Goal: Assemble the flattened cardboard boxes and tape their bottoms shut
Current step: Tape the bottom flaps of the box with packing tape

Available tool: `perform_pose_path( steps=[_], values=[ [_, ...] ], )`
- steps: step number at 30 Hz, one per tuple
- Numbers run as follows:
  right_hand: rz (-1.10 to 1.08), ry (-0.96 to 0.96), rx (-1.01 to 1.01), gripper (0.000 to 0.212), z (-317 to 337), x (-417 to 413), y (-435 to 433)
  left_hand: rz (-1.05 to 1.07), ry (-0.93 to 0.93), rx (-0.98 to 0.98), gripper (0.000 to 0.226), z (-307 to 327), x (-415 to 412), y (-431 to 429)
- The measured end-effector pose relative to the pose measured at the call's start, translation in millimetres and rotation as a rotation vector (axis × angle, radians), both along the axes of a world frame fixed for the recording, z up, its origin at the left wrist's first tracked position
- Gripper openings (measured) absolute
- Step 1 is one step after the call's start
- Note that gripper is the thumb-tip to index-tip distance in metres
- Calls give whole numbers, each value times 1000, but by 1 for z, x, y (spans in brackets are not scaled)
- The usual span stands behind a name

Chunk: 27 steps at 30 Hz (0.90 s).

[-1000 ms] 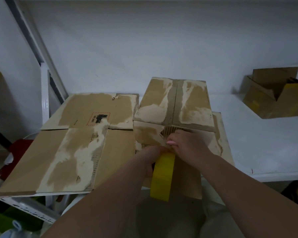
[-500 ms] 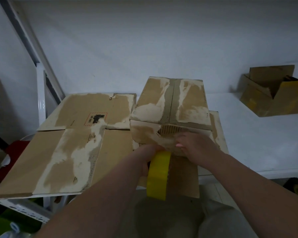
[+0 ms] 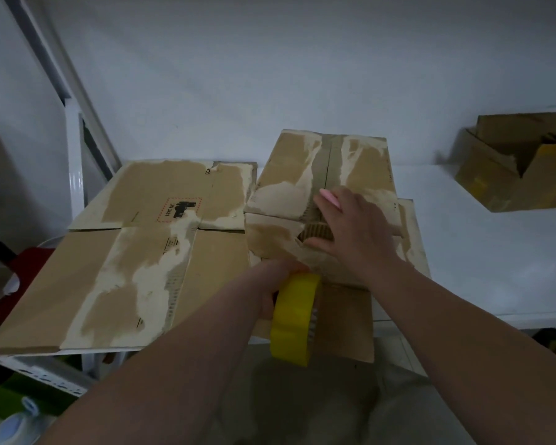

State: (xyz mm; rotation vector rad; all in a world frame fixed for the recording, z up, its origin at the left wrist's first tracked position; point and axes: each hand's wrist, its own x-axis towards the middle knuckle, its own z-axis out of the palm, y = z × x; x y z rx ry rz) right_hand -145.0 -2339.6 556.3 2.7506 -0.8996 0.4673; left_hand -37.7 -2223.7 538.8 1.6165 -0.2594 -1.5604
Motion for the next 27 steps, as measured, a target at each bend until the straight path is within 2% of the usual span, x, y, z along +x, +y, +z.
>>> perform_pose_path(
  steps=[7,13,18,22,27],
  values=[
    [-35,-25,-176,86,-16,7,-6,-70,-8,-21,20,-3,10,3],
    [-2,36,-208,89,-19,6,-6,-141,6,-53,23,1,14,0],
    [5,112,-202,99,-21,6,-5,-237,-18,10,21,5,19,4],
    [18,85,-198,101,-23,8,-6,-286,5,27,39,11,26,15],
    [-10,88,-187,112,-22,6,-5,-227,-27,-9,67,22,35,30]
  ],
)
